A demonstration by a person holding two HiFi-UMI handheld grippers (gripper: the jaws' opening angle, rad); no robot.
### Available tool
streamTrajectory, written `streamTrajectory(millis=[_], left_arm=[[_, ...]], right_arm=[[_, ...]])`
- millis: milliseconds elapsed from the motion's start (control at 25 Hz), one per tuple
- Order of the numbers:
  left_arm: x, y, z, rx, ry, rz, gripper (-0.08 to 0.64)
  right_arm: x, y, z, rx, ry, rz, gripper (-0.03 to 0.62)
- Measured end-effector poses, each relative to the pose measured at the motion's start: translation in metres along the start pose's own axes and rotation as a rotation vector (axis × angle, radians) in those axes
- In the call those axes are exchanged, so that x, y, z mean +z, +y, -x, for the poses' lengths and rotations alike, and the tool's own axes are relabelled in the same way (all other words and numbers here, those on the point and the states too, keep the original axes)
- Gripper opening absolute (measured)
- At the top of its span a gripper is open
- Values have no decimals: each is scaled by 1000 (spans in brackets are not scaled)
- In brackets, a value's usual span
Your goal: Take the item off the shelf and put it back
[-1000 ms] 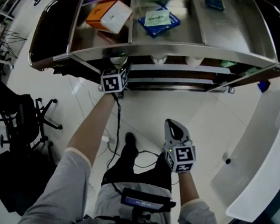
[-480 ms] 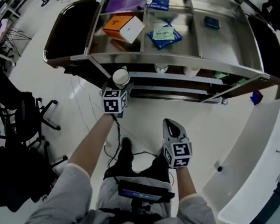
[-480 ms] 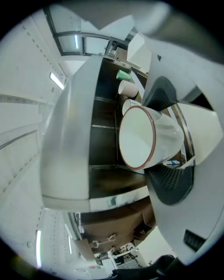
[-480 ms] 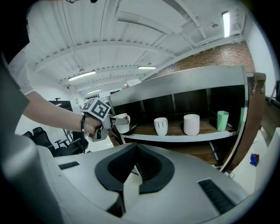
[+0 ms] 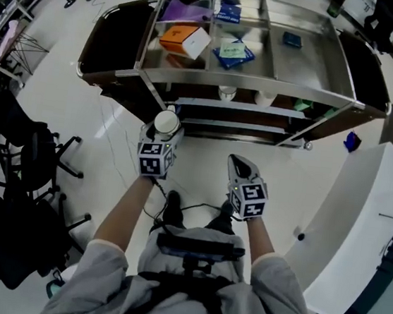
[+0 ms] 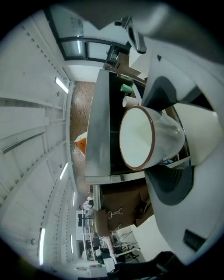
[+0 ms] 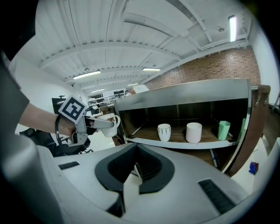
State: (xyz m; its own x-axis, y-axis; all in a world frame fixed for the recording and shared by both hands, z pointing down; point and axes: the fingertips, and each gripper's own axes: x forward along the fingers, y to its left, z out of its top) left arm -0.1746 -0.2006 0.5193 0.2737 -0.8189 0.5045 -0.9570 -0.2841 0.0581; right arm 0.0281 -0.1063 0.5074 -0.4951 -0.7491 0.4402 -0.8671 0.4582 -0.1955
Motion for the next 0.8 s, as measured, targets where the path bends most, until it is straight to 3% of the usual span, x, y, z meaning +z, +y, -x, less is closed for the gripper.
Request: streamTrajectory(millis=[560, 800], left_arm=[[-4, -9, 78, -21, -54, 23, 390], [-10, -7, 92, 4, -51, -10, 390]], right_arm=[[6, -2, 8, -1, -10, 25, 9], [6, -1, 6, 8, -9, 46, 9]])
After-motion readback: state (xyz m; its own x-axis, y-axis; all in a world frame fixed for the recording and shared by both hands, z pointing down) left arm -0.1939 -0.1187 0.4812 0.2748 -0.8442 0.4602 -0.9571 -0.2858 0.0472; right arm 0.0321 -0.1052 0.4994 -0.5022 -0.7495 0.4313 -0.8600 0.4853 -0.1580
